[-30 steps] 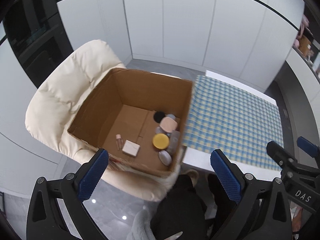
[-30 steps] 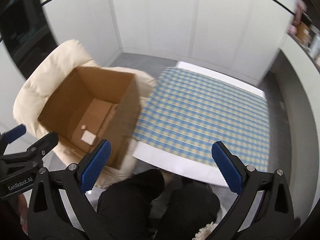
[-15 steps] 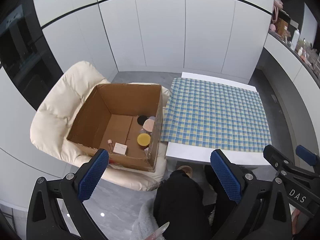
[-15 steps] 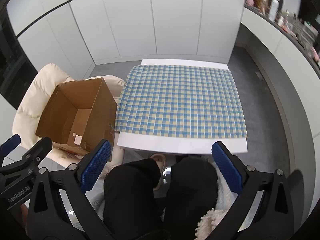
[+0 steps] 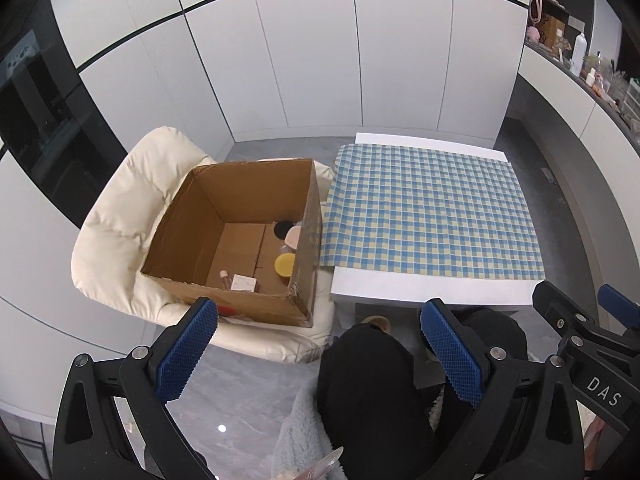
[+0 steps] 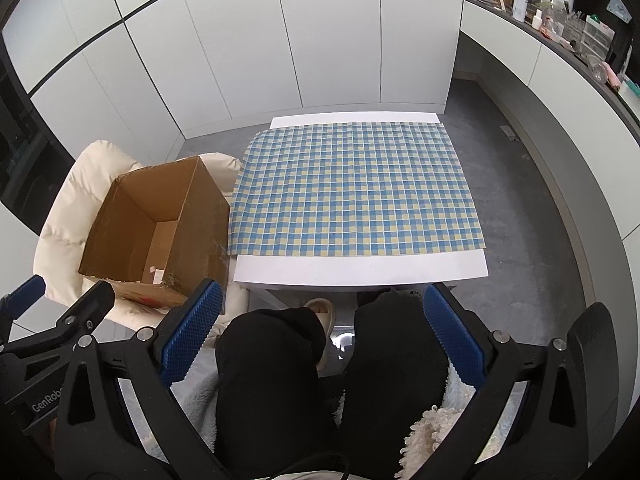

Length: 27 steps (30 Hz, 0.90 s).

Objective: Organize objects

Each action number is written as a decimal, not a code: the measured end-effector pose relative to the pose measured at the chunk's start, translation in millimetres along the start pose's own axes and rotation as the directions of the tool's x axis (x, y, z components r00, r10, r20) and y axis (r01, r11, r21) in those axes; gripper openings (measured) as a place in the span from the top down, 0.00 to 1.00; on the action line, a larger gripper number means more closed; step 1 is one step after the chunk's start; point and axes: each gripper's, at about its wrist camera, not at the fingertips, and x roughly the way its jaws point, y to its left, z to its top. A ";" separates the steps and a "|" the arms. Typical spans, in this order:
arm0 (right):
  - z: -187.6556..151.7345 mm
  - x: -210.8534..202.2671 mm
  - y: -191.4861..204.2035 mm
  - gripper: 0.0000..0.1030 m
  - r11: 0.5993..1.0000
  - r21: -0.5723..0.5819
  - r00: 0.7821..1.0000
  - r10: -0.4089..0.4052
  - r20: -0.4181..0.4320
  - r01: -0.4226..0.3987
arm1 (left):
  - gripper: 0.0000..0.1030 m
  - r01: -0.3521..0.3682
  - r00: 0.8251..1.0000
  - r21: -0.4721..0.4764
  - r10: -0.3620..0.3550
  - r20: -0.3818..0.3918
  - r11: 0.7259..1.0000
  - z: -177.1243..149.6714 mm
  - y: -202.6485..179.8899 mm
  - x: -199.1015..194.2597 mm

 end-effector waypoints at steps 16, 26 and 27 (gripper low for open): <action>-11.2 1.7 4.2 0.01 0.999 -0.037 0.999 -0.025 -0.019 0.024 | 0.01 -0.012 1.000 0.007 0.012 -0.001 1.000 -3.4 0.6 -0.3; -11.8 5.6 3.2 0.01 0.999 -0.048 0.999 -0.028 -0.026 0.027 | 0.01 -0.022 1.000 0.011 0.022 -0.015 1.000 -4.6 1.3 5.2; -12.3 5.6 3.0 0.01 0.998 -0.049 0.999 -0.030 -0.026 0.028 | 0.01 -0.024 1.000 0.012 0.024 -0.016 1.000 -4.9 1.1 5.5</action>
